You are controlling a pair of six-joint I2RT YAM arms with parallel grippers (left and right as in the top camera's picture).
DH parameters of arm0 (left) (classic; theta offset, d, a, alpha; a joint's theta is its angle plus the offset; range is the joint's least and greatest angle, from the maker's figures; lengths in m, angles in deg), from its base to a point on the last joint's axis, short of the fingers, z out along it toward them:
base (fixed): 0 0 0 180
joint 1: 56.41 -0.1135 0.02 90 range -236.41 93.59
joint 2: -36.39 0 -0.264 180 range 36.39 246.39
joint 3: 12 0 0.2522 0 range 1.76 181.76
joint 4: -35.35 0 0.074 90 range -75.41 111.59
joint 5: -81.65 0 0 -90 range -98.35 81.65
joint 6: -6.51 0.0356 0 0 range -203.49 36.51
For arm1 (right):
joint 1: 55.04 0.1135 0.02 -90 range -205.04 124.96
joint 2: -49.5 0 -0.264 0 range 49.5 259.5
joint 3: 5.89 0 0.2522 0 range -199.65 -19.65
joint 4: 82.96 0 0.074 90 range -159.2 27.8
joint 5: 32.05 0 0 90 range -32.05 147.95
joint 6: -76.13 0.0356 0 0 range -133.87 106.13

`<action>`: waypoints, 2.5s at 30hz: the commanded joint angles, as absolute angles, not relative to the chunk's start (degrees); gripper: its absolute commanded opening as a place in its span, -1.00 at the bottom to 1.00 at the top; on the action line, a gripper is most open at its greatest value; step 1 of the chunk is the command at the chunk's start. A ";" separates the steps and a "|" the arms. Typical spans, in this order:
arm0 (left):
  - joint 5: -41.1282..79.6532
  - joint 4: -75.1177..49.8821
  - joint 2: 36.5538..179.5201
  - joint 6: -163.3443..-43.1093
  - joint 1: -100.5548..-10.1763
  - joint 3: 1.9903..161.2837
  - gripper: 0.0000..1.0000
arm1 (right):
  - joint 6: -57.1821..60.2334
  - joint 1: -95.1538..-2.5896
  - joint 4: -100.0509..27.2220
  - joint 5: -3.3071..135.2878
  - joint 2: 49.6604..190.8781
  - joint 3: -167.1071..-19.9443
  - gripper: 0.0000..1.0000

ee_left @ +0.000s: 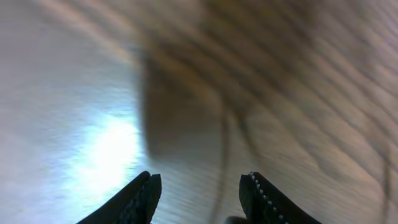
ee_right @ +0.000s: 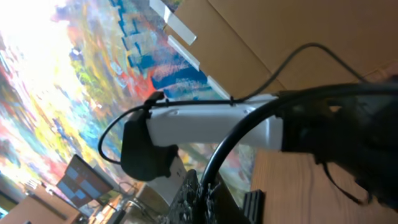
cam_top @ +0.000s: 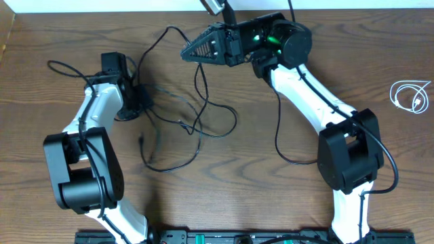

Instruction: Untangle cables

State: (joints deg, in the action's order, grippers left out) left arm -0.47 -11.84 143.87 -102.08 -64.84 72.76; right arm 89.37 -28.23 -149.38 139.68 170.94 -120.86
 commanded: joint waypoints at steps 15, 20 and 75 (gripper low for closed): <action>0.77 -13.94 144.64 -107.52 -72.73 73.11 -0.05 | 85.39 -42.17 -152.88 122.96 167.12 -122.13 -0.98; 3.29 -13.52 144.64 -105.86 -72.73 73.11 -0.06 | 80.43 -44.58 -146.04 129.52 167.14 -122.04 -0.98; 25.54 -10.42 144.61 -90.80 -72.73 73.11 0.17 | -13.42 -21.32 -46.65 55.73 172.37 -121.93 -0.97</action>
